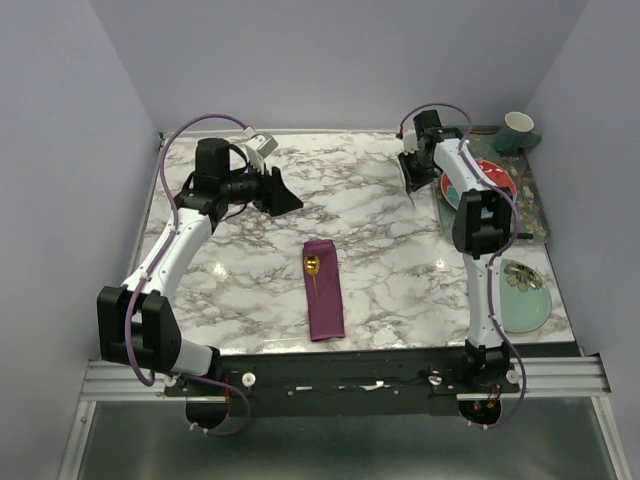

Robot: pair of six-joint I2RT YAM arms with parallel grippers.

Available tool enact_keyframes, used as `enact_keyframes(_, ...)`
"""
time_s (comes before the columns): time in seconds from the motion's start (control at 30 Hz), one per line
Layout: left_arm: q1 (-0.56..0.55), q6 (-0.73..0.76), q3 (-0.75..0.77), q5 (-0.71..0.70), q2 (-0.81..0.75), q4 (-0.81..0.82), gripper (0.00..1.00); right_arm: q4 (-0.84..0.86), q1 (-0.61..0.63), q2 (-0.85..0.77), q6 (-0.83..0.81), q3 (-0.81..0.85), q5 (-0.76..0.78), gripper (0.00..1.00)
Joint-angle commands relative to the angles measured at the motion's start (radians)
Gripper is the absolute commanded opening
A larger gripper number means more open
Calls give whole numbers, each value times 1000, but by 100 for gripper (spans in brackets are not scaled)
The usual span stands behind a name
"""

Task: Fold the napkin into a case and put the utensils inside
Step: Pick up the fork from the corner of the board.

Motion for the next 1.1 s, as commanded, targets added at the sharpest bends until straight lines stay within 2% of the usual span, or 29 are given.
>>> enact_keyframes(0.0, 15, 10, -10, 19, -3, 5, 65, -55, 0, 33, -29, 37, -10, 31)
enact_keyframes(0.53, 26, -8, -18, 31, 4, 10, 65, -104, 8, 27, -44, 24, -23, 35)
enact_keyframes(0.67, 26, -13, -4, 31, 3, 4, 65, -110, 16, 29, -52, 24, -10, 40)
enact_keyframes(0.97, 29, -33, 17, 28, -26, -7, 65, -150, 20, 4, -69, -39, -7, 39)
enact_keyframes(1.07, 29, -39, 8, 25, -49, -3, 65, -145, 22, 2, -69, -42, -7, 33)
